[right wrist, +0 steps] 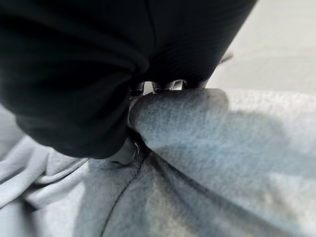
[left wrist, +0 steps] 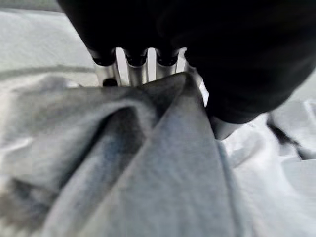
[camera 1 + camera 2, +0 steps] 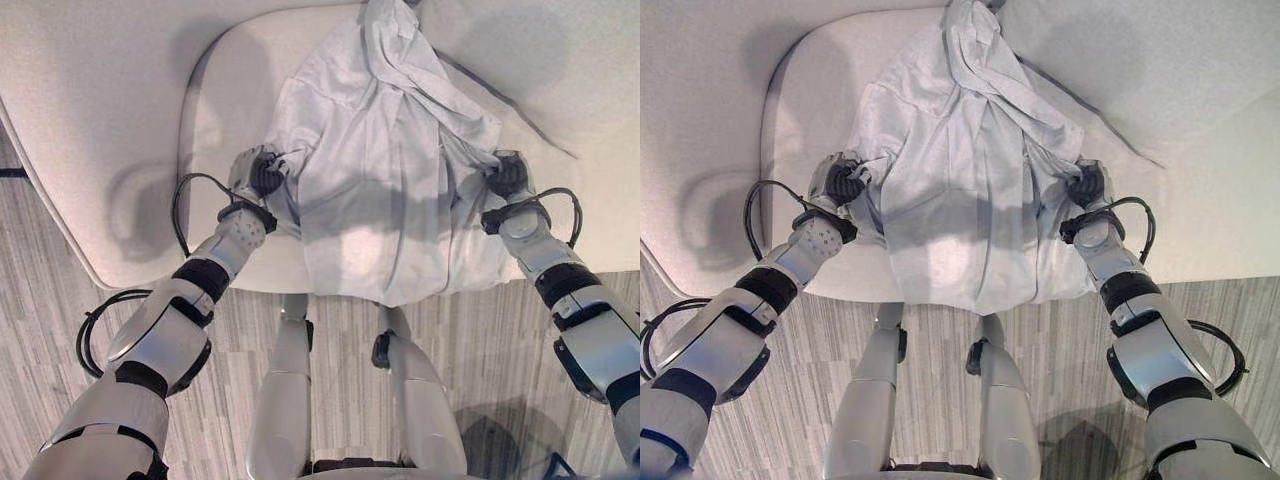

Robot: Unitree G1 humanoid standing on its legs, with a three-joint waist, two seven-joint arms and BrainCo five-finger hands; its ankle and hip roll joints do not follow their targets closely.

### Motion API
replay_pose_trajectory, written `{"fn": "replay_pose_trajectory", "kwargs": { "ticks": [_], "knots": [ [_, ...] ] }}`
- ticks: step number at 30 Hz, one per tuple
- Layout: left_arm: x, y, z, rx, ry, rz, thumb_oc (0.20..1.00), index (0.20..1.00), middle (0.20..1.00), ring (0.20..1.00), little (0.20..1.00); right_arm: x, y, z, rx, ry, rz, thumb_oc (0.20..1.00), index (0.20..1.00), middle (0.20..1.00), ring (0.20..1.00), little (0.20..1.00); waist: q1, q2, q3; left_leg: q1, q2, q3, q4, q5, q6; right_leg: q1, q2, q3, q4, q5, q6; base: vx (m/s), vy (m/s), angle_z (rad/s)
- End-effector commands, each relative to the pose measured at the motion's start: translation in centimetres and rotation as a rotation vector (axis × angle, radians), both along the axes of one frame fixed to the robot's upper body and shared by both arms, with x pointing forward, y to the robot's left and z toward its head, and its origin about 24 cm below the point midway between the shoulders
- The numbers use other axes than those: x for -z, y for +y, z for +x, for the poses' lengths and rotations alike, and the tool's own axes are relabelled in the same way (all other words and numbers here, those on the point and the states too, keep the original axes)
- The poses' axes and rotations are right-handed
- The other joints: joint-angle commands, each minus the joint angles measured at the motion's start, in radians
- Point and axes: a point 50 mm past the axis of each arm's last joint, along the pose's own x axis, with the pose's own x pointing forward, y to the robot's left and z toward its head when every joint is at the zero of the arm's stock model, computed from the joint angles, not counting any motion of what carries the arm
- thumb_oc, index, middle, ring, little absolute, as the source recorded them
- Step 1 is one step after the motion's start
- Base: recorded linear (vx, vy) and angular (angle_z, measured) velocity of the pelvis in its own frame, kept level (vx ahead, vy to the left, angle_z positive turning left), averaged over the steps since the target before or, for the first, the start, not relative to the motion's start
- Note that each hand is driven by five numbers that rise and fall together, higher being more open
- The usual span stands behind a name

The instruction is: Hang the clothes on the sofa on the clothes rack.

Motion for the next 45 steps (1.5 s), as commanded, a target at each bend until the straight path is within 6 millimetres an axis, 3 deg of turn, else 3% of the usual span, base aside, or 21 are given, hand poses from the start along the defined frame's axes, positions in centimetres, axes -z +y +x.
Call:
{"fn": "replay_pose_trajectory", "kwargs": {
  "ticks": [1,8,16,22,23,26,28,29,33,34,35,38,41,42,45],
  "knots": [
    [-2.0,-0.2,0.1,0.019,-0.082,-0.042,0.200,0.200,0.200,0.200,0.200,-1.4,0.0,-0.4,-0.034,-0.092,-0.035,0.200,0.200,0.200,0.200,0.200,0.010,-0.006,0.038,0.113,0.050,-0.019,0.051,-0.174,-0.032,0.037,-0.104,0.068,0.030,-0.007,0.084,-0.02,-0.025,-0.05],
    [-2.2,0.3,-1.0,0.044,-0.128,-0.110,0.200,0.200,0.200,0.200,0.200,-2.0,-0.3,-1.5,-0.077,-0.148,-0.114,0.200,0.200,0.200,0.200,0.200,0.017,0.014,-0.030,0.259,0.048,0.002,0.021,-0.192,-0.046,0.175,-0.122,0.052,0.031,-0.024,0.090,0.04,-0.042,-0.04],
    [-1.5,0.8,-2.4,0.089,-0.120,-0.129,0.200,0.200,0.200,0.200,0.200,-0.7,-0.5,-2.7,-0.149,-0.078,-0.228,0.200,0.200,0.200,0.200,0.200,0.025,0.026,-0.191,0.433,0.049,0.033,-0.010,-0.216,-0.054,0.349,-0.137,0.024,-0.001,-0.035,0.099,0.11,-0.030,0.03],
    [-1.4,0.8,-3.2,0.130,-0.126,-0.160,0.200,0.200,0.200,0.200,0.200,-0.2,-2.0,-3.8,-0.149,-0.044,-0.261,0.200,0.200,0.200,0.200,0.200,0.024,0.027,-0.310,0.512,0.051,0.060,-0.010,-0.238,-0.058,0.436,-0.143,-0.003,-0.022,-0.044,0.106,0.10,-0.019,0.01],
    [-1.8,0.7,-3.1,0.139,-0.132,-0.144,0.200,0.200,0.200,0.200,0.200,-0.5,-2.2,-3.8,-0.142,-0.046,-0.284,0.200,0.200,0.200,0.200,0.200,0.029,0.028,-0.350,0.539,0.052,0.067,-0.010,-0.245,-0.058,0.459,-0.150,-0.012,-0.022,-0.047,0.108,0.13,-0.018,-0.05],
    [-2.6,1.0,-3.1,0.137,-0.155,-0.114,0.200,0.200,0.200,0.200,0.200,-2.4,-2.5,-3.7,-0.128,-0.104,-0.315,0.200,0.200,0.200,0.200,0.200,0.038,0.029,-0.396,0.582,0.051,0.074,-0.010,-0.262,-0.056,0.504,-0.155,-0.019,-0.019,-0.061,0.111,0.14,-0.027,-0.04],
    [-2.8,1.1,-3.1,0.133,-0.161,-0.113,0.200,0.200,0.200,0.200,0.200,-2.6,-2.7,-3.7,-0.119,-0.114,-0.314,0.200,0.200,0.200,0.200,0.200,0.039,0.030,-0.408,0.593,0.051,0.073,-0.010,-0.264,-0.057,0.515,-0.157,-0.022,-0.018,-0.064,0.112,0.09,-0.023,-0.01],
    [-3.9,1.3,-2.8,0.121,-0.192,-0.101,0.200,0.200,0.200,0.200,0.200,-4.3,-3.1,-3.4,-0.083,-0.161,-0.336,0.200,0.200,0.200,0.200,0.200,0.049,0.032,-0.428,0.613,0.053,0.066,-0.010,-0.270,-0.057,0.542,-0.160,-0.034,-0.013,-0.074,0.114,0.09,-0.042,0.02],
    [-6.2,2.0,-2.9,0.089,-0.272,-0.082,0.200,0.200,0.200,0.200,0.200,-7.4,-3.6,-3.7,-0.034,-0.263,-0.408,0.200,0.200,0.200,0.200,0.200,0.068,0.028,-0.471,0.639,0.057,0.053,-0.010,-0.278,-0.061,0.585,-0.161,-0.054,-0.010,-0.093,0.111,0.10,-0.053,0.14],
    [-6.2,2.1,-2.9,0.088,-0.273,-0.082,0.200,0.200,0.200,0.200,0.200,-7.5,-3.6,-3.7,-0.034,-0.264,-0.408,0.200,0.200,0.200,0.200,0.200,0.067,0.029,-0.469,0.640,0.057,0.052,-0.010,-0.278,-0.061,0.587,-0.160,-0.055,-0.010,-0.094,0.111,0.09,-0.049,0.16],
    [-6.9,2.8,-3.1,0.059,-0.298,-0.077,0.200,0.200,0.200,0.200,0.200,-9.2,-4.1,-4.1,-0.011,-0.315,-0.432,0.200,0.200,0.200,0.200,0.200,0.074,0.029,-0.481,0.647,0.058,0.044,-0.010,-0.280,-0.061,0.598,-0.158,-0.061,-0.005,-0.103,0.107,0.05,-0.015,0.13],
    [-7.5,3.6,-3.2,0.032,-0.318,-0.074,0.200,0.200,0.200,0.200,0.200,-10.5,-4.6,-4.4,0.010,-0.349,-0.458,0.200,0.200,0.200,0.200,0.200,0.081,0.027,-0.490,0.651,0.060,0.036,-0.010,-0.281,-0.064,0.608,-0.155,-0.068,-0.005,-0.106,0.106,0.05,-0.011,0.16],
    [-8.4,5.5,-3.7,-0.023,-0.353,-0.062,0.200,0.200,0.200,0.200,0.200,-12.5,-4.9,-4.9,0.027,-0.401,-0.498,0.200,0.200,0.200,0.200,0.200,0.089,0.025,-0.494,0.649,0.062,0.033,-0.010,-0.279,-0.064,0.608,-0.151,-0.073,-0.007,-0.107,0.102,0.00,0.009,0.14],
    [-8.9,7.0,-4.2,-0.071,-0.371,-0.061,0.200,0.200,0.200,0.200,0.200,-13.5,-5.1,-5.2,0.036,-0.429,-0.517,0.200,0.200,0.200,0.200,0.200,0.099,0.019,-0.501,0.650,0.061,0.031,-0.010,-0.282,-0.062,0.609,-0.152,-0.076,-0.013,-0.100,0.105,0.02,0.037,0.03],
    [-9.1,8.5,-4.9,-0.113,-0.387,-0.066,0.200,0.200,0.200,0.200,0.200,-14.6,-5.2,-5.7,0.045,-0.465,-0.537,0.200,0.200,0.200,0.200,0.200,0.105,0.016,-0.508,0.651,0.057,0.031,-0.010,-0.286,-0.057,0.605,-0.158,-0.076,-0.015,-0.092,0.110,0.02,0.042,0.02]
  ]
}}
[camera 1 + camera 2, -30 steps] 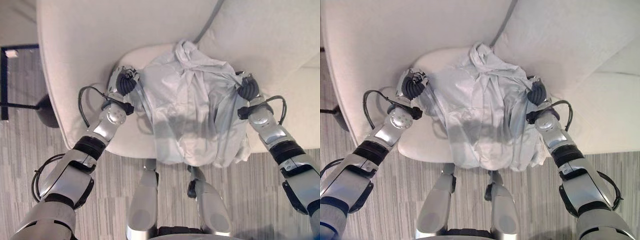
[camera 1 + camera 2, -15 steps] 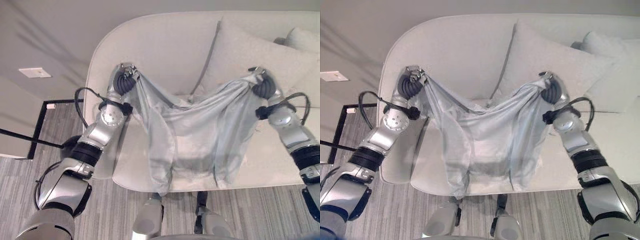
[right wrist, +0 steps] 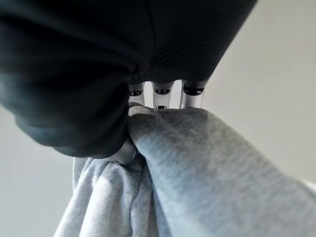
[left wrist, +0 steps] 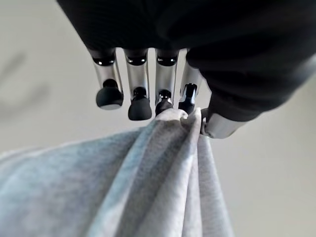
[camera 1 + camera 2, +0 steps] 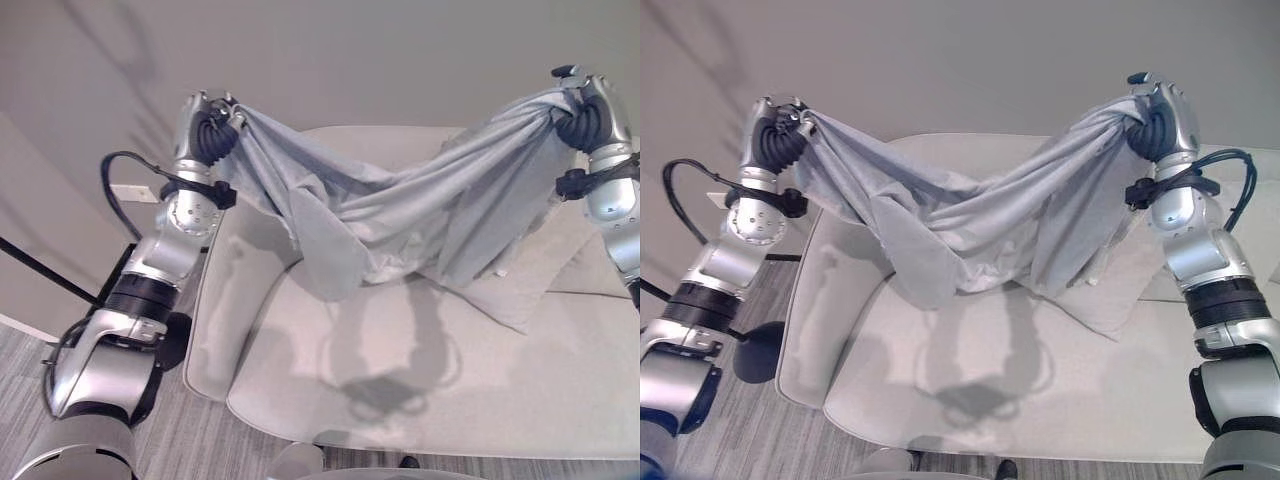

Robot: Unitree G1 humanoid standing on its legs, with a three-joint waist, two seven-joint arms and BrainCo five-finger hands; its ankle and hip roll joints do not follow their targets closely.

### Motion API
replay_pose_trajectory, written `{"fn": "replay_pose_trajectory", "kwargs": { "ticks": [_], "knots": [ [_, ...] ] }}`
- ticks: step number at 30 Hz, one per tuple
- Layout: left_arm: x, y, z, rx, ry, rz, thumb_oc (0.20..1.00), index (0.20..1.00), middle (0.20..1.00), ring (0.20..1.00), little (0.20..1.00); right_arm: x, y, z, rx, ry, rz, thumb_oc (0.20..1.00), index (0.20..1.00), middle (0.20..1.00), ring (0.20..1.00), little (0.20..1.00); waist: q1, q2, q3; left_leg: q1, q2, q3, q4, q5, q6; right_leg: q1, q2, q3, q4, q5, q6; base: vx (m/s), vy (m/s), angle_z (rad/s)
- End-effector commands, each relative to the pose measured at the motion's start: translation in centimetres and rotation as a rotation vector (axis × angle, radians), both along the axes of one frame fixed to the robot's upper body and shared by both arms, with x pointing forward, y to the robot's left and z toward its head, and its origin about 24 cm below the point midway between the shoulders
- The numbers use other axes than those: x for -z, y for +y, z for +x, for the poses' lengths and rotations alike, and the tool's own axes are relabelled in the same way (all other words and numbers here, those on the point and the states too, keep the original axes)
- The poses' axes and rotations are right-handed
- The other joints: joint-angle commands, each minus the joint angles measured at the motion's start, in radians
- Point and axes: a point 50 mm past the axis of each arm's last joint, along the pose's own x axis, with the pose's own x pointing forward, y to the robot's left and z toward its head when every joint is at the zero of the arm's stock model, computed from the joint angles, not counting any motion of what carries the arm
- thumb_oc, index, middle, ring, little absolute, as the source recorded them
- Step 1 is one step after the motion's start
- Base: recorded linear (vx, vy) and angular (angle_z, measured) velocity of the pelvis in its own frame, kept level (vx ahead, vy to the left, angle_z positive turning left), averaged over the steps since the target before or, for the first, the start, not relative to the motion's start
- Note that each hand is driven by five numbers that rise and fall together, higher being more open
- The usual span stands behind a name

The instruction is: Hang the clothes on the sofa on the clothes rack.

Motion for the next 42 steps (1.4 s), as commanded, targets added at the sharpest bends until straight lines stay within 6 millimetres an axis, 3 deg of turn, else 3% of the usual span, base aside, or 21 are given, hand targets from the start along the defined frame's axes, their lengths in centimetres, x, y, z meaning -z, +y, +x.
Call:
{"fn": "replay_pose_trajectory", "kwargs": {
  "ticks": [1,8,9,11,12,13,16,19,20,21,22,23,27,29,30,31,32,34,36,40,42],
  "knots": [
    [-1.5,2.7,-0.7,-0.104,-0.065,0.015,0.200,0.200,0.200,0.200,0.200,-3.1,-0.1,-0.8,0.018,-0.136,-0.043,0.200,0.200,0.200,0.200,0.200,0.035,-0.051,-0.134,0.061,0.070,0.041,0.001,-0.141,-0.068,-0.020,-0.142,-0.004,0.010,0.037,0.120,0.01,0.104,0.00],
    [-2.3,5.7,-3.1,-0.196,-0.109,0.063,0.200,0.200,0.200,0.200,0.200,-4.1,1.1,-1.0,-0.012,-0.176,-0.082,0.200,0.200,0.200,0.200,0.200,0.078,-0.056,-0.114,0.077,0.013,0.030,0.001,-0.158,-0.014,-0.080,-0.192,0.046,0.110,0.053,0.139,-0.01,0.077,-0.05],
    [-2.0,5.6,-3.2,-0.191,-0.103,0.063,0.200,0.200,0.200,0.200,0.200,-4.0,1.1,-1.0,-0.016,-0.167,-0.078,0.200,0.200,0.200,0.200,0.200,0.071,-0.053,-0.101,0.075,0.016,0.025,0.001,-0.148,-0.005,-0.096,-0.171,0.087,0.162,0.021,0.129,-0.11,0.058,-0.10],
    [-1.5,4.8,-2.9,-0.163,-0.091,0.055,0.200,0.200,0.200,0.200,0.200,-3.9,1.0,-1.2,-0.021,-0.164,-0.081,0.200,0.200,0.200,0.200,0.200,0.051,-0.047,-0.084,0.058,0.012,0.006,0.001,-0.114,0.011,-0.129,-0.083,0.197,0.263,-0.026,0.114,-0.13,0.039,0.12],
    [-1.3,4.2,-2.5,-0.139,-0.083,0.042,0.200,0.200,0.200,0.200,0.200,-4.0,1.0,-1.3,-0.026,-0.173,-0.077,0.200,0.200,0.200,0.200,0.200,0.047,-0.047,-0.080,0.045,0.005,-0.009,0.003,-0.109,0.020,-0.127,-0.025,0.245,0.275,-0.085,0.095,-0.10,-0.003,0.34],
    [-1.4,3.8,-2.2,-0.128,-0.083,0.041,0.200,0.200,0.200,0.200,0.200,-4.1,0.8,-1.4,-0.022,-0.171,-0.071,0.200,0.200,0.200,0.200,0.200,0.052,-0.048,-0.076,0.037,0.002,-0.018,0.006,-0.093,0.016,-0.134,-0.001,0.258,0.275,-0.101,0.074,-0.07,-0.064,0.54],
    [-0.3,2.8,-1.9,-0.089,-0.055,0.009,0.200,0.200,0.200,0.200,0.200,-3.6,0.4,-1.8,-0.038,-0.185,-0.017,0.200,0.200,0.200,0.200,0.200,0.079,-0.080,-0.064,-0.015,-0.002,-0.063,0.017,-0.052,-0.021,-0.049,0.027,0.235,0.146,-0.128,0.025,-0.09,-0.210,0.54],
    [-0.1,1.5,-1.5,-0.039,-0.060,-0.030,0.200,0.200,0.200,0.200,0.200,-4.7,-0.3,-2.8,-0.036,-0.243,-0.004,0.200,0.200,0.200,0.200,0.200,0.097,-0.077,-0.019,-0.137,-0.002,-0.134,0.013,0.043,-0.081,-0.025,0.075,0.173,0.055,-0.119,-0.002,-0.22,-0.213,0.89],
    [-0.1,1.5,-1.5,-0.038,-0.060,-0.031,0.200,0.200,0.200,0.200,0.200,-4.8,-0.3,-2.8,-0.035,-0.244,-0.005,0.200,0.200,0.200,0.200,0.200,0.089,-0.077,-0.025,-0.140,-0.003,-0.141,0.009,0.040,-0.081,-0.025,0.076,0.165,0.051,-0.122,-0.003,-0.26,-0.098,0.92],
    [0.1,0.9,-1.3,-0.013,-0.064,-0.060,0.200,0.200,0.200,0.200,0.200,-5.2,-1.0,-3.2,-0.008,-0.259,-0.006,0.200,0.200,0.200,0.200,0.200,0.080,-0.079,-0.008,-0.179,0.010,-0.075,0.011,0.036,-0.078,-0.030,0.069,0.119,0.038,-0.113,-0.005,-0.13,0.001,1.61],
    [0.1,0.8,-1.2,-0.011,-0.065,-0.062,0.200,0.200,0.200,0.200,0.200,-5.3,-1.0,-3.2,-0.007,-0.260,-0.007,0.200,0.200,0.200,0.200,0.200,0.078,-0.077,-0.010,-0.183,0.009,-0.078,0.011,0.038,-0.078,-0.031,0.069,0.116,0.036,-0.111,-0.004,-0.24,0.098,1.74],
    [-0.4,0.6,-1.3,0.003,-0.084,-0.059,0.200,0.200,0.200,0.200,0.200,-5.5,-1.0,-3.2,-0.005,-0.262,-0.013,0.200,0.200,0.200,0.200,0.200,0.069,-0.084,-0.008,-0.161,0.060,-0.034,0.021,0.014,-0.081,-0.044,0.048,0.080,0.032,-0.090,0.003,-0.12,0.149,1.70],
    [-1.1,0.5,-1.4,0.018,-0.115,-0.072,0.200,0.200,0.200,0.200,0.200,-5.5,-1.7,-3.6,0.013,-0.253,-0.021,0.200,0.200,0.200,0.200,0.200,0.029,-0.085,-0.019,-0.107,0.202,-0.018,0.050,0.020,-0.095,-0.055,-0.012,0.030,0.030,-0.053,0.023,-0.07,0.248,0.52],
    [-1.7,0.7,-1.4,0.008,-0.136,-0.069,0.200,0.200,0.200,0.200,0.200,-5.0,-2.2,-3.7,0.025,-0.244,-0.006,0.200,0.200,0.200,0.200,0.200,-0.002,-0.066,-0.040,-0.051,0.315,-0.008,0.074,0.039,-0.124,-0.047,-0.051,0.015,0.032,-0.041,0.048,0.07,0.510,0.81],
    [-2.0,0.7,-1.3,0.009,-0.141,-0.065,0.200,0.200,0.200,0.200,0.200,-4.7,-2.4,-3.7,0.035,-0.236,-0.007,0.200,0.200,0.200,0.200,0.200,-0.011,-0.055,-0.051,-0.031,0.331,-0.019,0.073,0.032,-0.140,-0.040,-0.067,0.012,0.032,-0.038,0.062,0.14,0.527,0.20],
    [-2.0,0.7,-1.2,0.009,-0.136,-0.063,0.200,0.200,0.200,0.200,0.200,-4.7,-2.6,-3.8,0.040,-0.233,-0.007,0.200,0.200,0.200,0.200,0.200,-0.014,-0.043,-0.054,-0.024,0.329,-0.034,0.075,0.030,-0.148,-0.025,-0.071,0.015,0.036,-0.036,0.067,0.19,0.699,0.24],
    [-2.0,0.3,-1.0,0.023,-0.128,-0.059,0.200,0.200,0.200,0.200,0.200,-4.4,-3.0,-4.1,0.058,-0.228,0.004,0.200,0.200,0.200,0.200,0.200,-0.031,-0.024,-0.081,-0.002,0.296,-0.021,0.059,-0.070,-0.155,-0.014,-0.125,0.016,0.047,-0.018,0.096,0.16,0.522,0.23],
    [-2.0,0.2,-0.9,0.025,-0.127,-0.056,0.200,0.200,0.200,0.200,0.200,-4.3,-3.1,-4.2,0.061,-0.227,0.005,0.200,0.200,0.200,0.200,0.200,-0.027,-0.031,-0.080,-0.003,0.287,-0.019,0.066,-0.076,-0.151,-0.012,-0.133,0.017,0.046,-0.017,0.101,0.07,0.380,0.41],
    [-2.7,-0.7,-0.5,0.054,-0.121,-0.013,0.200,0.200,0.200,0.200,0.200,-3.7,-3.7,-4.4,0.088,-0.239,0.042,0.200,0.200,0.200,0.200,0.200,-0.041,-0.056,-0.092,0.021,0.207,0.020,0.047,-0.134,-0.122,-0.046,-0.240,0.024,0.062,0.121,0.150,0.00,0.555,0.21],
    [-4.0,-0.6,-0.7,0.045,-0.160,0.027,0.200,0.200,0.200,0.200,0.200,-3.1,-3.5,-3.9,0.108,-0.243,0.062,0.200,0.200,0.200,0.200,0.200,-0.029,-0.071,-0.088,0.036,0.138,0.094,0.003,-0.155,-0.084,-0.120,-0.308,-0.003,0.054,0.241,0.150,-0.11,0.410,0.06],
    [-4.3,-0.5,-0.9,0.039,-0.170,0.031,0.200,0.200,0.200,0.200,0.200,-3.1,-3.0,-3.6,0.094,-0.238,0.062,0.200,0.200,0.200,0.200,0.200,-0.031,-0.081,-0.080,0.037,0.095,0.114,0.003,-0.159,-0.050,-0.124,-0.287,0.017,0.088,0.183,0.143,-0.10,0.407,-0.39]
  ]
}}
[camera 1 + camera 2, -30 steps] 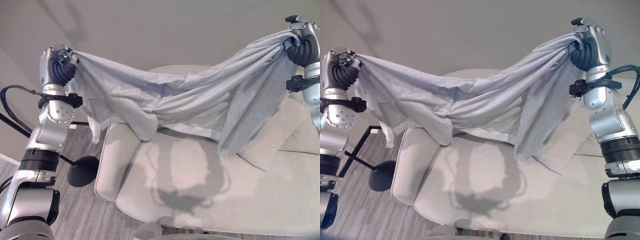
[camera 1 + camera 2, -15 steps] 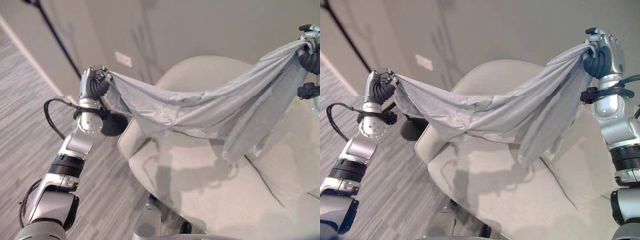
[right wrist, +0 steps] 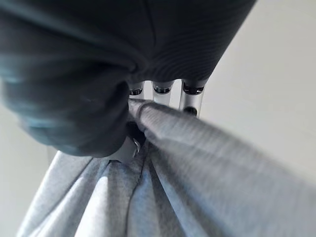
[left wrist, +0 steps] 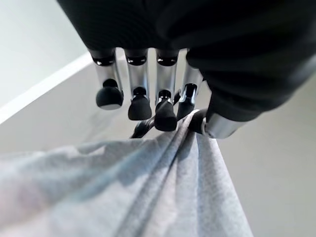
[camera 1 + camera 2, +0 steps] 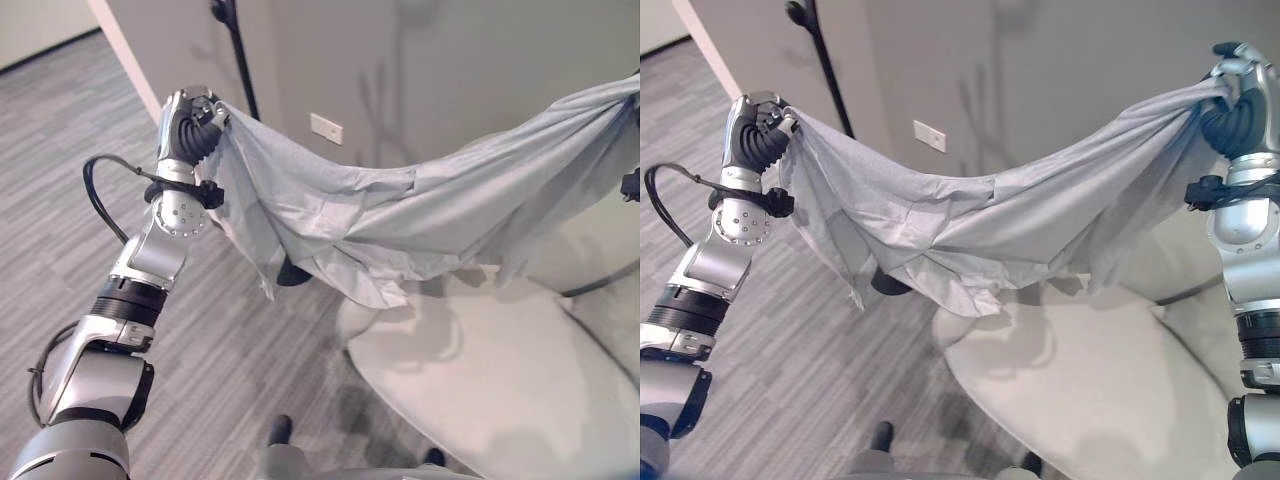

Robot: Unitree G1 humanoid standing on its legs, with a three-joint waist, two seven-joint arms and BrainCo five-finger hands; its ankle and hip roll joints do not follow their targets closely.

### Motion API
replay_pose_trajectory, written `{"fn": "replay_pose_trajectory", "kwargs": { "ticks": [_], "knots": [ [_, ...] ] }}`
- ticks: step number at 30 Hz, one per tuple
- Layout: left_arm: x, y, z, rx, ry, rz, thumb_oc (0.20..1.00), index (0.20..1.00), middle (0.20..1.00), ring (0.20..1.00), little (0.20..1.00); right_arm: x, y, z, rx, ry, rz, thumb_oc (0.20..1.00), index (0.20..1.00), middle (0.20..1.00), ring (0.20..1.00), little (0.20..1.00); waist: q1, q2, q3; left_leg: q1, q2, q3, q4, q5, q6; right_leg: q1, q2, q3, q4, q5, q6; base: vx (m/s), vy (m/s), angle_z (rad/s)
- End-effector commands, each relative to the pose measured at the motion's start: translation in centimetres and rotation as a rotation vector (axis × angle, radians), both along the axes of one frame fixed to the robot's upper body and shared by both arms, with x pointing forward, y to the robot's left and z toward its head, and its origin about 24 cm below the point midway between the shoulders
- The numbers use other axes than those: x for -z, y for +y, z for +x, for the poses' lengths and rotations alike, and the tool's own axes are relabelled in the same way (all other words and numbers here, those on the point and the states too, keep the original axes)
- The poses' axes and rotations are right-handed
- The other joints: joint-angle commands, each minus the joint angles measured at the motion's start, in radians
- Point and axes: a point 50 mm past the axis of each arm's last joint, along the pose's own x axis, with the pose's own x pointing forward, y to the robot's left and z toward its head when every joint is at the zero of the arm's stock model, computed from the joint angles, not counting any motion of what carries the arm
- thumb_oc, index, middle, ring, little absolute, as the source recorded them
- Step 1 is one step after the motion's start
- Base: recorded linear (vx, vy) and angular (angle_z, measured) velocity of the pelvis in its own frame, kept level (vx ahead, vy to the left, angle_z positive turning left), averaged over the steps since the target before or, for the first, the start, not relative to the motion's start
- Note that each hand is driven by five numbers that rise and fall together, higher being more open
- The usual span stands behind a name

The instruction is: Hang the clothes on the sofa on the clothes rack.

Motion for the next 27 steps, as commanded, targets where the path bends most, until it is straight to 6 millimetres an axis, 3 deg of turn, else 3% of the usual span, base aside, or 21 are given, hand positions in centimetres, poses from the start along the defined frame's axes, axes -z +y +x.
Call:
{"fn": "replay_pose_trajectory", "kwargs": {
  "ticks": [1,2,3,4,5,6,7,9,15,16,17,18,19,20,22,24,25,27],
  "knots": [
    [-2.7,0.4,-0.6,-0.014,-0.118,0.022,0.200,0.200,0.200,0.200,0.200,-3.0,0.6,0.1,0.003,-0.097,-0.044,0.200,0.200,0.200,0.200,0.200,0.000,-0.007,-0.113,-0.009,0.032,-0.001,-0.057,-0.041,0.036,-0.040,0.042,0.067,0.064,-0.105,0.070,-0.10,0.426,-0.27],
    [-2.6,0.6,-0.6,-0.020,-0.110,0.023,0.200,0.200,0.200,0.200,0.200,-3.3,1.3,0.3,-0.022,-0.097,-0.059,0.200,0.200,0.200,0.200,0.200,0.019,-0.008,-0.115,-0.015,0.008,0.009,-0.056,-0.036,0.058,-0.027,0.134,0.069,0.092,-0.220,0.037,-0.09,0.282,-0.19],
    [-2.7,0.6,-0.6,-0.021,-0.111,0.022,0.200,0.200,0.200,0.200,0.200,-3.4,1.3,0.4,-0.022,-0.098,-0.060,0.200,0.200,0.200,0.200,0.200,0.018,-0.007,-0.114,-0.017,0.009,0.009,-0.058,-0.030,0.057,-0.031,0.134,0.070,0.095,-0.219,0.035,-0.06,0.241,-0.12],
    [-2.6,0.8,-0.6,-0.025,-0.107,0.013,0.200,0.200,0.200,0.200,0.200,-3.4,1.6,0.5,-0.037,-0.095,-0.064,0.200,0.200,0.200,0.200,0.200,0.024,-0.009,-0.116,-0.019,-0.004,0.013,-0.060,-0.024,0.066,-0.027,0.181,0.067,0.105,-0.261,0.017,-0.03,0.070,-0.26],
    [-2.6,0.8,-0.6,-0.025,-0.107,0.013,0.200,0.200,0.200,0.200,0.200,-3.4,1.6,0.5,-0.037,-0.095,-0.064,0.200,0.200,0.200,0.200,0.200,0.024,-0.009,-0.116,-0.019,-0.004,0.013,-0.060,-0.024,0.066,-0.027,0.181,0.067,0.105,-0.261,0.017,-0.05,0.228,-0.25],
    [-2.0,1.1,-0.6,-0.030,-0.096,-0.035,0.200,0.200,0.200,0.200,0.200,-3.3,2.4,0.9,-0.070,-0.076,-0.078,0.200,0.200,0.200,0.200,0.200,0.037,-0.036,-0.113,-0.030,-0.054,0.016,-0.058,0.003,0.083,-0.031,0.325,0.095,0.114,-0.323,-0.025,-0.03,0.173,-0.07],
    [-1.8,1.2,-0.7,-0.034,-0.094,-0.041,0.200,0.200,0.200,0.200,0.200,-3.4,2.5,0.8,-0.070,-0.079,-0.090,0.200,0.200,0.200,0.200,0.200,0.041,-0.046,-0.111,-0.027,-0.067,0.019,-0.058,0.003,0.085,-0.030,0.357,0.111,0.100,-0.333,-0.048,-0.03,0.172,0.20],
    [-1.5,1.3,-0.7,-0.035,-0.089,-0.054,0.200,0.200,0.200,0.200,0.200,-3.3,2.4,0.9,-0.067,-0.069,-0.090,0.200,0.200,0.200,0.200,0.200,0.040,-0.055,-0.113,-0.021,-0.083,0.010,-0.060,0.001,0.086,-0.016,0.374,0.137,0.062,-0.337,-0.062,0.03,0.029,0.16],
    [-1.5,1.3,-0.7,-0.035,-0.089,-0.054,0.200,0.200,0.200,0.200,0.200,-3.3,2.4,0.9,-0.067,-0.069,-0.090,0.200,0.200,0.200,0.200,0.200,0.041,-0.055,-0.111,-0.017,-0.083,0.010,-0.060,0.001,0.086,-0.010,0.374,0.137,0.056,-0.334,-0.062,0.01,0.005,-0.02],
    [-1.4,1.1,-0.6,-0.027,-0.086,-0.064,0.200,0.200,0.200,0.200,0.200,-3.4,2.6,0.9,-0.075,-0.071,-0.090,0.200,0.200,0.200,0.200,0.200,0.040,-0.060,-0.110,-0.014,-0.090,0.002,-0.060,0.001,0.087,-0.010,0.384,0.163,0.037,-0.323,-0.067,0.03,0.023,-0.05],
    [-0.5,1.0,-0.6,-0.017,-0.069,-0.096,0.200,0.200,0.200,0.200,0.200,-3.7,3.0,1.1,-0.095,-0.075,-0.094,0.200,0.200,0.200,0.200,0.200,0.049,-0.063,-0.113,-0.015,-0.096,-0.002,-0.057,0.001,0.086,-0.001,0.387,0.170,-0.031,-0.266,-0.057,0.10,0.020,0.00],
    [-0.2,1.1,-0.6,-0.016,-0.063,-0.101,0.200,0.200,0.200,0.200,0.200,-3.8,3.1,1.1,-0.099,-0.070,-0.098,0.200,0.200,0.200,0.200,0.200,0.045,-0.059,-0.118,-0.005,-0.094,-0.008,-0.054,-0.017,0.088,0.014,0.391,0.172,-0.051,-0.265,-0.055,0.07,0.036,0.07],
    [0.5,0.5,-0.7,0.006,-0.051,-0.124,0.200,0.200,0.200,0.200,0.200,-3.8,2.9,0.9,-0.097,-0.068,-0.104,0.200,0.200,0.200,0.200,0.200,0.042,-0.058,-0.092,-0.031,-0.103,-0.019,0.037,-0.046,0.091,0.024,0.378,0.169,-0.054,-0.264,-0.055,0.04,0.260,0.17],
    [0.5,-0.4,-0.6,0.038,-0.056,-0.123,0.200,0.200,0.200,0.200,0.200,-3.7,2.5,0.7,-0.088,-0.060,-0.105,0.200,0.200,0.200,0.200,0.200,0.030,-0.062,-0.067,-0.089,-0.027,-0.020,0.091,-0.039,0.055,0.034,0.328,0.161,-0.054,-0.264,-0.038,0.00,0.339,0.27],
    [0.0,-0.7,-0.4,0.053,-0.062,-0.120,0.200,0.200,0.200,0.200,0.200,-3.6,2.2,0.6,-0.086,-0.067,-0.087,0.200,0.200,0.200,0.200,0.200,0.022,-0.063,-0.073,-0.109,0.068,-0.033,0.074,-0.004,0.041,0.026,0.304,0.149,-0.053,-0.275,-0.025,0.03,0.335,0.55],
    [-0.3,-0.9,-0.2,0.057,-0.069,-0.120,0.200,0.200,0.200,0.200,0.200,-3.3,2.0,0.4,-0.085,-0.075,-0.069,0.200,0.200,0.200,0.200,0.200,0.008,-0.056,-0.079,-0.119,0.156,-0.029,0.037,0.055,0.026,0.024,0.278,0.144,-0.054,-0.288,-0.007,0.12,0.378,0.30],
    [-0.7,-1.3,0.0,0.066,-0.082,-0.115,0.200,0.200,0.200,0.200,0.200,-2.7,1.5,0.0,-0.056,-0.078,-0.066,0.200,0.200,0.200,0.200,0.200,-0.002,-0.039,-0.087,-0.134,0.221,-0.031,-0.002,0.118,-0.002,0.034,0.255,0.145,-0.054,-0.302,0.010,0.15,0.348,0.09],
    [-0.8,-1.2,0.0,0.059,-0.082,-0.112,0.200,0.200,0.200,0.200,0.200,-2.2,1.3,-0.2,-0.047,-0.067,-0.069,0.200,0.200,0.200,0.200,0.200,0.000,-0.022,-0.102,-0.113,0.226,-0.053,-0.032,0.121,-0.019,0.044,0.251,0.151,-0.054,-0.304,0.016,0.20,0.322,0.11]
  ]
}}
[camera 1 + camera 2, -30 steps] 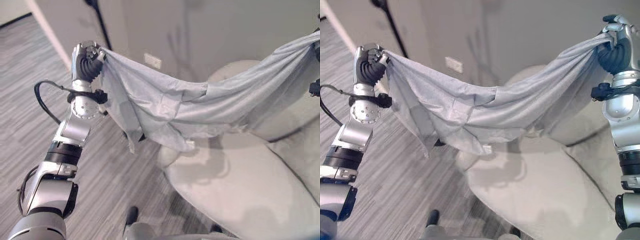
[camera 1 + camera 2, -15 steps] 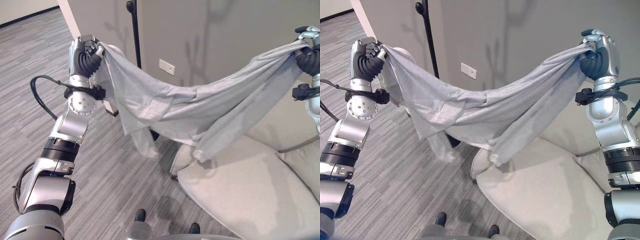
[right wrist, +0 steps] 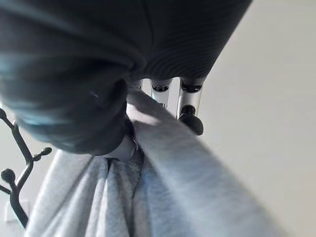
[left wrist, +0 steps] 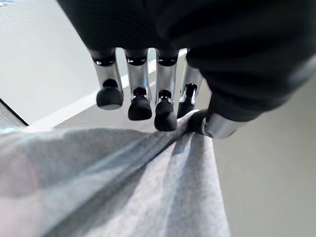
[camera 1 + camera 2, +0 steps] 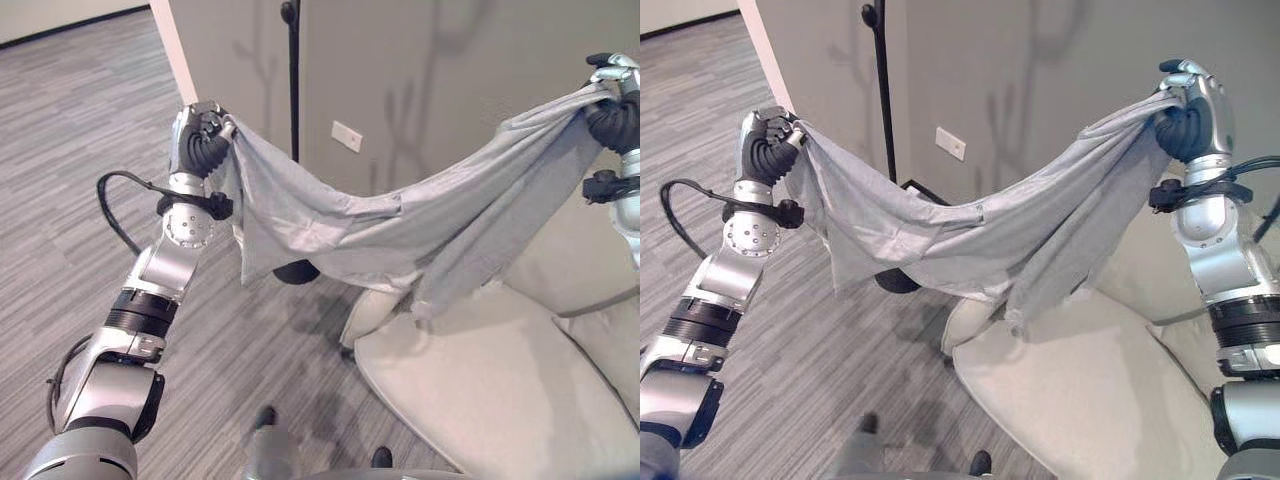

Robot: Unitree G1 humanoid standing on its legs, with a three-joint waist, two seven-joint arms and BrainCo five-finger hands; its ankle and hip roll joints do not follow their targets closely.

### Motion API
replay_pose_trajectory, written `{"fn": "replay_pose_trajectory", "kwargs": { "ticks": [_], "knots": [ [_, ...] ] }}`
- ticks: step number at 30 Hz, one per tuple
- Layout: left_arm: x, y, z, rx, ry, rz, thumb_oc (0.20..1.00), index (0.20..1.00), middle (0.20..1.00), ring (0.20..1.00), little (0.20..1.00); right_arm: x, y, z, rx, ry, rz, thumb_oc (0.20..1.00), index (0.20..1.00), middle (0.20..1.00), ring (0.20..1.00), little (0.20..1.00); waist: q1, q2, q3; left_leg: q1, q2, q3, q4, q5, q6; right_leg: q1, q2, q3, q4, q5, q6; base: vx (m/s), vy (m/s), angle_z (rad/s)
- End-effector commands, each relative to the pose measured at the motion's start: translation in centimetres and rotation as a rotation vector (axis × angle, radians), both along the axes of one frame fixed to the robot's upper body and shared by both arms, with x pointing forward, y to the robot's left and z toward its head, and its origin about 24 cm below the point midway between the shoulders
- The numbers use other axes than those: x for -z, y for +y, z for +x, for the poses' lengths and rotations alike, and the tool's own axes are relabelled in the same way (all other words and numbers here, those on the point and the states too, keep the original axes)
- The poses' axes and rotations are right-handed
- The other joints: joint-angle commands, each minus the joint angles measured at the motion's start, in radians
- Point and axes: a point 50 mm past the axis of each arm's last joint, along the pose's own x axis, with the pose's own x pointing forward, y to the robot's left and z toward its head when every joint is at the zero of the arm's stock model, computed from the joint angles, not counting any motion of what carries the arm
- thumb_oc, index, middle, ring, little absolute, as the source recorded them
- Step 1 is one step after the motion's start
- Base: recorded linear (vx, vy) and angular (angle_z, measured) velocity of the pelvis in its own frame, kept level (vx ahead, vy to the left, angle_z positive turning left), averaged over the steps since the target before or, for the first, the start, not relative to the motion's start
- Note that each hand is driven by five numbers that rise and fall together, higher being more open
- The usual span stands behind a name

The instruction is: Hang the clothes on the sofa on the clothes rack.

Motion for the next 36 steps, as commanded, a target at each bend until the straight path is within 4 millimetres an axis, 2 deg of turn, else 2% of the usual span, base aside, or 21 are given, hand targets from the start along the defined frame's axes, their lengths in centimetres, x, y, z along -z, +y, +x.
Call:
{"fn": "replay_pose_trajectory", "kwargs": {
  "ticks": [1,3,5,6,7,9,10,11,13,15,17,19,20,22,24,26,27,28,30,32,36],
  "knots": [
    [-3.4,-0.3,0.0,0.018,-0.145,-0.039,0.200,0.200,0.200,0.200,0.200,-2.9,-1.5,-1.9,0.059,-0.131,-0.036,0.200,0.200,0.200,0.200,0.200,0.006,0.055,-0.097,0.082,-0.044,0.005,-0.155,0.108,-0.004,0.015,0.017,0.002,0.000,-0.040,0.054,0.27,0.433,-0.16],
    [-3.1,-1.1,0.2,0.052,-0.131,-0.029,0.200,0.200,0.200,0.200,0.200,-2.7,-2.0,-2.5,0.080,-0.128,-0.039,0.200,0.200,0.200,0.200,0.200,-0.005,0.071,-0.118,0.104,-0.084,0.008,-0.156,0.066,-0.020,0.021,-0.036,0.000,0.002,-0.016,0.077,0.21,0.449,-0.31],
    [-3.4,-1.4,0.2,0.063,-0.135,-0.006,0.200,0.200,0.200,0.200,0.200,-2.3,-2.2,-2.4,0.086,-0.129,-0.011,0.200,0.200,0.200,0.200,0.200,-0.014,0.067,-0.122,0.127,-0.133,0.017,-0.160,0.037,-0.004,0.000,-0.087,0.011,0.021,0.041,0.090,0.09,0.315,0.15],
    [-3.5,-1.4,0.2,0.063,-0.135,-0.004,0.200,0.200,0.200,0.200,0.200,-2.3,-2.2,-2.4,0.087,-0.129,-0.009,0.200,0.200,0.200,0.200,0.200,-0.010,0.060,-0.122,0.128,-0.139,0.023,-0.159,0.035,-0.001,-0.003,-0.094,0.016,0.023,0.040,0.094,0.13,0.494,0.15],
    [-3.7,-1.3,0.1,0.063,-0.141,0.017,0.200,0.200,0.200,0.200,0.200,-1.7,-2.1,-2.2,0.097,-0.119,0.012,0.200,0.200,0.200,0.200,0.200,-0.015,0.062,-0.126,0.164,-0.202,0.057,-0.165,-0.013,0.036,-0.028,-0.151,0.027,0.051,0.086,0.106,0.12,0.484,0.00],
    [-3.9,-1.3,0.0,0.065,-0.143,0.023,0.200,0.200,0.200,0.200,0.200,-1.6,-2.1,-2.1,0.103,-0.119,0.015,0.200,0.200,0.200,0.200,0.200,-0.015,0.056,-0.127,0.173,-0.222,0.073,-0.166,-0.027,0.046,-0.035,-0.171,0.032,0.064,0.102,0.111,0.06,0.363,-0.22],
    [-4.0,-1.4,0.0,0.069,-0.147,0.031,0.200,0.200,0.200,0.200,0.200,-1.6,-1.9,-2.0,0.102,-0.123,0.010,0.200,0.200,0.200,0.200,0.200,-0.016,0.054,-0.121,0.174,-0.242,0.086,-0.166,-0.022,0.060,-0.053,-0.190,0.028,0.094,0.144,0.110,0.03,0.283,-0.17],
    [-4.2,-1.4,-0.1,0.065,-0.155,0.037,0.200,0.200,0.200,0.200,0.200,-1.4,-1.6,-1.8,0.091,-0.122,0.015,0.200,0.200,0.200,0.200,0.200,-0.016,0.056,-0.116,0.187,-0.258,0.096,-0.166,-0.036,0.080,-0.067,-0.191,0.036,0.138,0.134,0.099,0.03,0.357,-0.19],
    [-4.1,-1.5,-0.1,0.074,-0.146,0.045,0.200,0.200,0.200,0.200,0.200,-1.6,-1.3,-1.9,0.075,-0.119,0.000,0.200,0.200,0.200,0.200,0.200,-0.021,0.053,-0.112,0.194,-0.284,0.094,-0.166,-0.043,0.098,-0.081,-0.116,0.066,0.157,0.081,0.072,0.09,0.255,-0.08],
    [-4.0,-1.4,-0.1,0.074,-0.142,0.045,0.200,0.200,0.200,0.200,0.200,-1.7,-1.2,-1.8,0.066,-0.118,-0.001,0.200,0.200,0.200,0.200,0.200,-0.015,0.054,-0.114,0.199,-0.285,0.097,-0.166,-0.047,0.101,-0.079,-0.093,0.058,0.150,0.058,0.064,0.07,0.064,0.03],
    [-3.7,-1.2,-0.2,0.069,-0.135,0.037,0.200,0.200,0.200,0.200,0.200,-1.8,-0.8,-1.6,0.043,-0.115,0.001,0.200,0.200,0.200,0.200,0.200,-0.009,0.048,-0.112,0.210,-0.295,0.097,-0.166,-0.051,0.109,-0.082,-0.040,0.044,0.130,0.036,0.048,0.08,0.010,-0.07],
    [-3.4,-0.8,-0.4,0.059,-0.133,0.007,0.200,0.200,0.200,0.200,0.200,-1.9,-0.4,-1.4,0.025,-0.109,-0.006,0.200,0.200,0.200,0.200,0.200,-0.007,0.049,-0.105,0.225,-0.302,0.094,-0.166,-0.056,0.115,-0.106,0.031,0.055,0.113,0.028,0.032,0.13,-0.002,-0.42],
    [-3.6,-0.7,-0.5,0.043,-0.149,0.004,0.200,0.200,0.200,0.200,0.200,-2.5,-0.6,-1.4,0.057,-0.117,-0.059,0.200,0.200,0.200,0.200,0.200,-0.014,0.035,-0.091,0.233,-0.311,0.098,-0.166,-0.061,0.118,-0.128,0.089,0.074,0.075,0.029,0.015,0.10,-0.033,-0.51],
    [-3.5,-1.4,-0.2,0.059,-0.146,-0.012,0.200,0.200,0.200,0.200,0.200,-2.5,-0.7,-1.4,0.050,-0.092,-0.066,0.200,0.200,0.200,0.200,0.200,-0.024,0.029,-0.085,0.237,-0.312,0.071,-0.164,-0.045,0.105,-0.093,0.117,0.120,0.013,0.046,0.007,0.15,-0.136,0.30],
    [-3.3,-1.6,-0.2,0.082,-0.143,-0.031,0.200,0.200,0.200,0.200,0.200,-3.3,-1.1,-1.7,0.039,-0.128,-0.042,0.200,0.200,0.200,0.200,0.200,-0.021,0.023,-0.091,0.240,-0.299,0.061,-0.101,-0.071,0.092,-0.071,0.116,0.093,0.000,0.056,0.002,0.21,-0.189,0.42],
    [-2.6,-1.5,-0.5,0.102,-0.127,-0.068,0.200,0.200,0.200,0.200,0.200,-4.3,-0.7,-1.7,0.007,-0.144,-0.056,0.200,0.200,0.200,0.200,0.200,-0.003,0.011,-0.068,0.187,-0.312,0.037,0.087,-0.126,0.084,-0.028,0.119,0.076,0.000,0.029,-0.015,0.19,-0.130,0.36],
    [-2.6,-1.5,-0.5,0.107,-0.131,-0.078,0.200,0.200,0.200,0.200,0.200,-4.5,-0.6,-1.6,0.006,-0.140,-0.060,0.200,0.200,0.200,0.200,0.200,-0.001,0.008,-0.055,0.136,-0.297,0.030,0.129,-0.111,0.074,-0.015,0.108,0.066,0.000,0.019,-0.012,0.17,0.014,0.19],
    [-2.7,-1.5,-0.5,0.107,-0.137,-0.079,0.200,0.200,0.200,0.200,0.200,-4.7,-0.7,-1.6,0.009,-0.144,-0.061,0.200,0.200,0.200,0.200,0.200,-0.004,0.010,-0.057,0.123,-0.280,0.032,0.110,-0.108,0.075,-0.013,0.103,0.060,0.000,0.015,-0.008,0.16,0.100,0.12],
    [-3.1,-1.7,-0.4,0.110,-0.141,-0.074,0.200,0.200,0.200,0.200,0.200,-4.6,-0.8,-1.6,0.015,-0.145,-0.052,0.200,0.200,0.200,0.200,0.200,0.002,0.013,-0.066,0.102,-0.228,0.020,0.024,-0.051,0.067,-0.010,0.095,0.063,0.000,0.001,0.004,0.21,0.171,0.13],
    [-3.6,-1.9,-0.2,0.116,-0.152,-0.074,0.200,0.200,0.200,0.200,0.200,-4.4,-1.3,-1.8,0.040,-0.152,-0.040,0.200,0.200,0.200,0.200,0.200,0.006,0.028,-0.073,0.057,-0.185,0.009,-0.121,0.039,0.038,-0.002,0.083,0.062,0.000,-0.037,0.019,0.23,0.243,0.20],
    [-3.7,-2.4,-0.1,0.127,-0.159,-0.064,0.200,0.200,0.200,0.200,0.200,-4.0,-1.8,-2.2,0.071,-0.155,-0.048,0.200,0.200,0.200,0.200,0.200,0.003,0.059,-0.092,0.046,-0.186,0.010,-0.165,0.060,0.026,0.019,0.067,0.070,0.000,-0.058,0.033,0.17,0.219,-0.09]
  ]
}}
